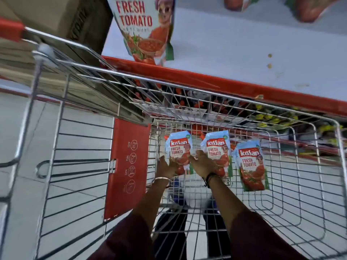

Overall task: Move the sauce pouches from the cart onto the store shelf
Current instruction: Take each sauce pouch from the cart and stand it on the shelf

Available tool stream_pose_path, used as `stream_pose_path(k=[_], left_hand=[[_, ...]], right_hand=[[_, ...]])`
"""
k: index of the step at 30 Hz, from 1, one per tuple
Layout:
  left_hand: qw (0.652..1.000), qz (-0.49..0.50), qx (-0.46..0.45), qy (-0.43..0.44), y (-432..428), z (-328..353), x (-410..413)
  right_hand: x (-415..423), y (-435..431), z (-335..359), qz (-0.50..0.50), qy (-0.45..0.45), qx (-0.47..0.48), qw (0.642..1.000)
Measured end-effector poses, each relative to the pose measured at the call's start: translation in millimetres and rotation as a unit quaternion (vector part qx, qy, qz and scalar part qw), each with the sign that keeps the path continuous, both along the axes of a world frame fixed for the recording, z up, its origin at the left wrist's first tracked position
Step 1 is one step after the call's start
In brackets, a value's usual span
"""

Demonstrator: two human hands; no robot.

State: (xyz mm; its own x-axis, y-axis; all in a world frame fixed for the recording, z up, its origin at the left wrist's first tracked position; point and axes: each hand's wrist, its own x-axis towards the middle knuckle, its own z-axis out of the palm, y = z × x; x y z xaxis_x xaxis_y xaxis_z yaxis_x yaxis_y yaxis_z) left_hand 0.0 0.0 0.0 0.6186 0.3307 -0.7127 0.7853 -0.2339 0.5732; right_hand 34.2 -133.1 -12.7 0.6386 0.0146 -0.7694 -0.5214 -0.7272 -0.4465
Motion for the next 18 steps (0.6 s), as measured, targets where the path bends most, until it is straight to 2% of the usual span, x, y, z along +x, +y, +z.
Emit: stream_pose_path(k=[3,6,9,13,15,18], left_hand=[[0.998,0.054,-0.019,0.041,3.6,-21.5,8.8],[0.995,0.050,-0.028,0.076,9.8,-57.9,11.7],[0.989,0.103,-0.052,0.091,9.9,-66.2,17.3],[0.987,0.124,-0.052,0.090,8.5,-76.0,20.5],[0.979,0.153,-0.081,0.110,10.6,-79.6,20.6],[0.971,0.181,-0.100,0.116,14.4,-81.9,18.1]], right_hand=[[4.0,5.9,-22.7,-0.011,0.027,0.020,0.999],[4.9,10.9,-45.2,-0.082,0.044,0.055,0.994],[6.6,10.5,-69.6,-0.139,0.049,0.067,0.987],[7.4,11.4,-84.3,-0.153,0.049,0.061,0.985],[5.9,7.1,-96.1,-0.152,0.044,0.068,0.985],[6.9,6.4,-73.1,-0.161,0.046,0.089,0.982]])
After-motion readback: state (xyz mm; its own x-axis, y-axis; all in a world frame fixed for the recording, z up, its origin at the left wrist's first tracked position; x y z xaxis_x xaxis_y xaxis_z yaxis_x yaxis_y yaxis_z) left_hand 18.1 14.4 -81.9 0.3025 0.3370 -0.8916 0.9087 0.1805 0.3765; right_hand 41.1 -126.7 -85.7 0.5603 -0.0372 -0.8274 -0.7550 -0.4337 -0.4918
